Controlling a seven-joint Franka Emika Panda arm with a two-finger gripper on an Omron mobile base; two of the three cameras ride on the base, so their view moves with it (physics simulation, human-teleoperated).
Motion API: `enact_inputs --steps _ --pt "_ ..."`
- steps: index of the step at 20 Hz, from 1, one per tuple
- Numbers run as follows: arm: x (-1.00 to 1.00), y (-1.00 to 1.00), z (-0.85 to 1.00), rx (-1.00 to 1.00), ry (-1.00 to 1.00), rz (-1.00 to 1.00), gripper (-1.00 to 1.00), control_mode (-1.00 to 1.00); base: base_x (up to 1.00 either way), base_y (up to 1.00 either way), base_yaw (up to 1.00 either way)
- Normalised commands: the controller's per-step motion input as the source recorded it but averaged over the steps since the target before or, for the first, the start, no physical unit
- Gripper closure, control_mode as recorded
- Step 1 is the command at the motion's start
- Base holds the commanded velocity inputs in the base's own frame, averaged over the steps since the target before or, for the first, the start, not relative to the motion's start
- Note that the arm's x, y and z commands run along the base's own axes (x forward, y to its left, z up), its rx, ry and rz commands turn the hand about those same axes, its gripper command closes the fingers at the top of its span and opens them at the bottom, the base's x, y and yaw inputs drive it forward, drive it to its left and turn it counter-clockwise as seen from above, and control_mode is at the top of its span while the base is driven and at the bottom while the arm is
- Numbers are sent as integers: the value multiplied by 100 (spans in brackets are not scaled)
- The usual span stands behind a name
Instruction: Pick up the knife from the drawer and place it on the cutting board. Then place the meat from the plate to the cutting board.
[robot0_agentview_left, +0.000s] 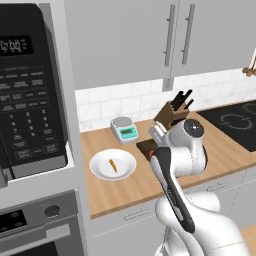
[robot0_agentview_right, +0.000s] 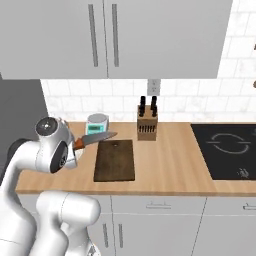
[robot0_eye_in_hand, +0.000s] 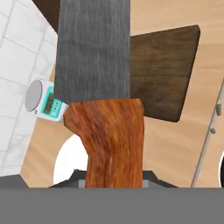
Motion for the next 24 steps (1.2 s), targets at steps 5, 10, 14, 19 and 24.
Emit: enact_inputs --steps 5,10,14,19,24 --pt "55 -59 0 -10 28 5 100 -100 0 0 0" --pt "36 -67 -3 -23 35 23 100 -100 0 0 0" --pt "48 -54 -27 -21 24 53 100 -100 0 0 0" --pt "11 -32 -68 -16 19 79 100 -100 0 0 0" --pt "0 -4 -75 -9 2 90 100 -100 0 0 0"
